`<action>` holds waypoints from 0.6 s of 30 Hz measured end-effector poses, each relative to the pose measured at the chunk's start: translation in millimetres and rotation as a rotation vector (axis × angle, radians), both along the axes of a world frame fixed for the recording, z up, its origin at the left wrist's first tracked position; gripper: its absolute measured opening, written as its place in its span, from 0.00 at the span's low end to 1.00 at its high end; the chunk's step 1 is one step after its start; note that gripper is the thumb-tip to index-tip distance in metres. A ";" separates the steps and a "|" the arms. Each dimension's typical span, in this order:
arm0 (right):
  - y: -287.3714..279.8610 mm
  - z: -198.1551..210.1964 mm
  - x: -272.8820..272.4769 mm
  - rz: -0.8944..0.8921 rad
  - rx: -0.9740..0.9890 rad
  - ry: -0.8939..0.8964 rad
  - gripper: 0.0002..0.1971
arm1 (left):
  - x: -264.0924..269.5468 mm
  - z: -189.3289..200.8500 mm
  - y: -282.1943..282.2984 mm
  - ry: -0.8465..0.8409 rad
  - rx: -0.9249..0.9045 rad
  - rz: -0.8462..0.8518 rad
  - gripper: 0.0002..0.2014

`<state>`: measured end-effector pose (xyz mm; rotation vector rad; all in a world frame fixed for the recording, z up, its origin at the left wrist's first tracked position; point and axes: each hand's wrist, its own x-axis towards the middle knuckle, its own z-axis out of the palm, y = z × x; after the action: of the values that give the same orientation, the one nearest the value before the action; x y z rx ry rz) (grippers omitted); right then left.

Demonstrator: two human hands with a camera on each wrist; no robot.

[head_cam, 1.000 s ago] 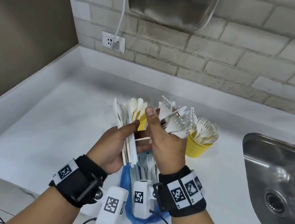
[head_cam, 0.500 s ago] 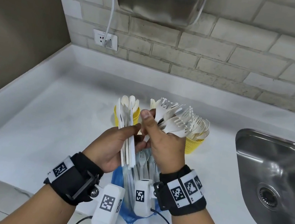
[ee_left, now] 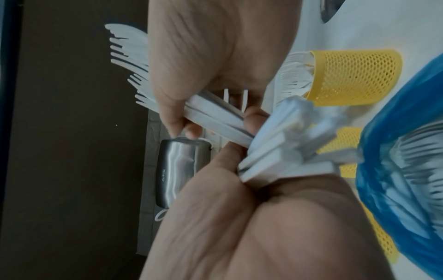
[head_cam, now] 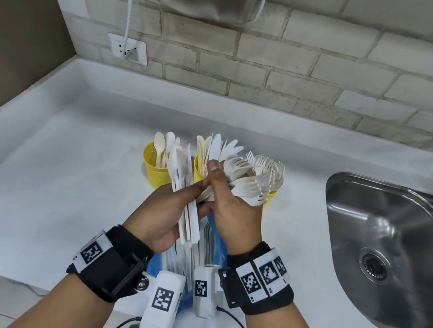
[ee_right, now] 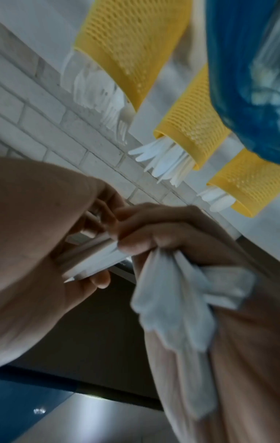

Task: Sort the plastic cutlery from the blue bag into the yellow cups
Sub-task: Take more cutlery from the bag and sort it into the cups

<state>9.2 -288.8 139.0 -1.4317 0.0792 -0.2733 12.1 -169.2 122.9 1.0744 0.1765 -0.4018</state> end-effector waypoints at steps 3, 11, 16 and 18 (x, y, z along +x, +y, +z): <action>-15.1 0.3 -0.8 0.017 -0.039 -0.030 0.08 | 0.9 -0.4 -6.3 -0.055 0.001 0.032 0.17; -28.4 -9.2 -2.5 -0.023 -0.068 0.023 0.04 | -4.2 -0.2 -22.0 -0.089 -0.005 0.046 0.16; -39.0 -13.4 -4.0 -0.079 -0.165 -0.003 0.03 | -7.8 -1.8 -28.6 -0.098 0.031 0.026 0.15; -47.8 -11.5 -2.9 -0.127 -0.169 -0.016 0.05 | -8.2 -2.7 -30.4 -0.093 0.077 0.023 0.14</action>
<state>6.2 -336.6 127.6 -1.5948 0.1368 -0.4042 3.9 -199.6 120.2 1.1632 0.1219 -0.3258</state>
